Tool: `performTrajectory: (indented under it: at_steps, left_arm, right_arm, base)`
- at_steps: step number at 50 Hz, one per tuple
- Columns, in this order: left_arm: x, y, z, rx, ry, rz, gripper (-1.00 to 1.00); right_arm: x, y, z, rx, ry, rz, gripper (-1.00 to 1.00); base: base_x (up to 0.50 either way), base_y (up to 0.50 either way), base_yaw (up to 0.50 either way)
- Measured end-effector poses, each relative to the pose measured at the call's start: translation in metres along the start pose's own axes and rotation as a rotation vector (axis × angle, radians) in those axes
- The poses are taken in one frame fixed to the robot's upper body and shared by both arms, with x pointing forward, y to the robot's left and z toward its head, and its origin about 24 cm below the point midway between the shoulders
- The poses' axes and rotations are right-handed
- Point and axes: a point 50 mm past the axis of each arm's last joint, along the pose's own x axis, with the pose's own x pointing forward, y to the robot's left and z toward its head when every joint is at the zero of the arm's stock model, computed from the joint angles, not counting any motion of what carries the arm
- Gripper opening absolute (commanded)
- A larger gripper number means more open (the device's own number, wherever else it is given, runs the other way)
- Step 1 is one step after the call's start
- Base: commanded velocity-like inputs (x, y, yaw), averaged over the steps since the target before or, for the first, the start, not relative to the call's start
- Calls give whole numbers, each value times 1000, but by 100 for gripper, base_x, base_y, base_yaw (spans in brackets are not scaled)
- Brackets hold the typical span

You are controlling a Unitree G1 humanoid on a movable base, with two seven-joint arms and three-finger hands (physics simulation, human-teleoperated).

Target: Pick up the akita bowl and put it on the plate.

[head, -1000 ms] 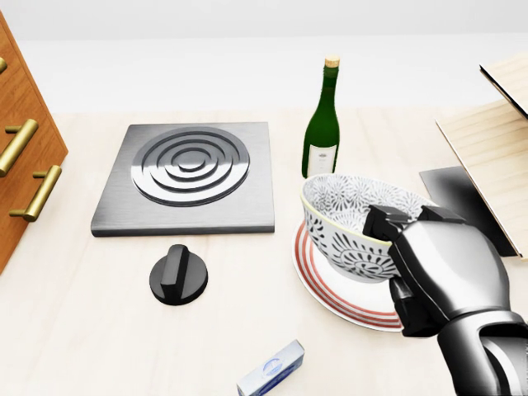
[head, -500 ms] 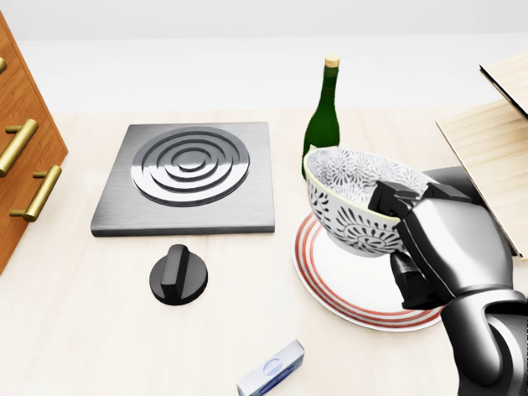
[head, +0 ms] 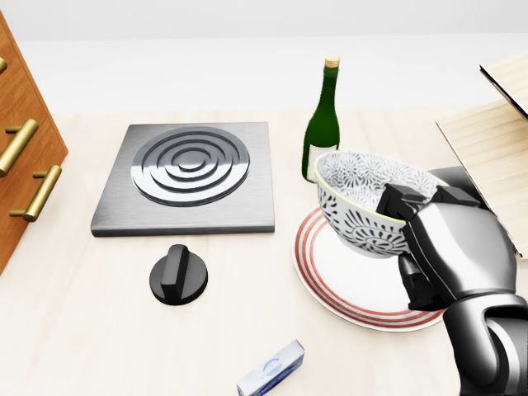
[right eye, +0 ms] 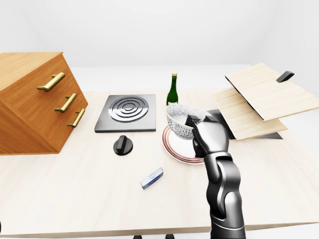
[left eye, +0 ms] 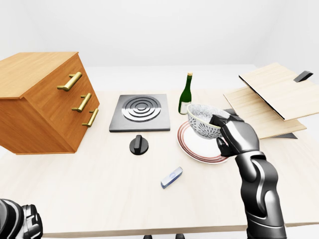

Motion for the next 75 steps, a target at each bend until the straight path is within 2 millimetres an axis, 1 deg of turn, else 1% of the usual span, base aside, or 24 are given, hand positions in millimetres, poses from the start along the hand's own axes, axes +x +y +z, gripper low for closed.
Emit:
performTrajectory:
  at_steps: [9, 19, 30, 40, 47, 56, 75]
  left_arm:
    - [0, 0, 0, -1, 3, 0, 100]
    - [0, 0, 0, -3, 3, 0, 100]
    - [1, -1, 0, -6, 8, -6, 100]
    - [1, -1, 0, -8, 10, -6, 100]
    - [1, -1, 0, -10, 12, -7, 100]
    - [1, -1, 0, -9, 12, -6, 100]
    - [0, -1, 0, -7, 11, -5, 100]
  right_arm:
    - [14, -6, -9, -127, 11, -13, -100]
    - [24, -7, -17, -209, 15, -8, -100]
    - [30, -5, -23, -262, 21, 0, -100]
    - [42, -8, -24, -248, 10, -81, -100]
    - [47, -1, -25, -221, -1, -136, -100]
    - [51, 13, -27, -183, -5, -171, -100]
    - [64, 47, -39, -148, -2, -173, -100]
  base:
    - [0, 0, 0]
    - [0, 0, 0]
    - [0, 0, 0]
    - [0, 0, 0]
    - [0, 0, 0]
    - [0, 0, 0]
    - [0, 0, 0]
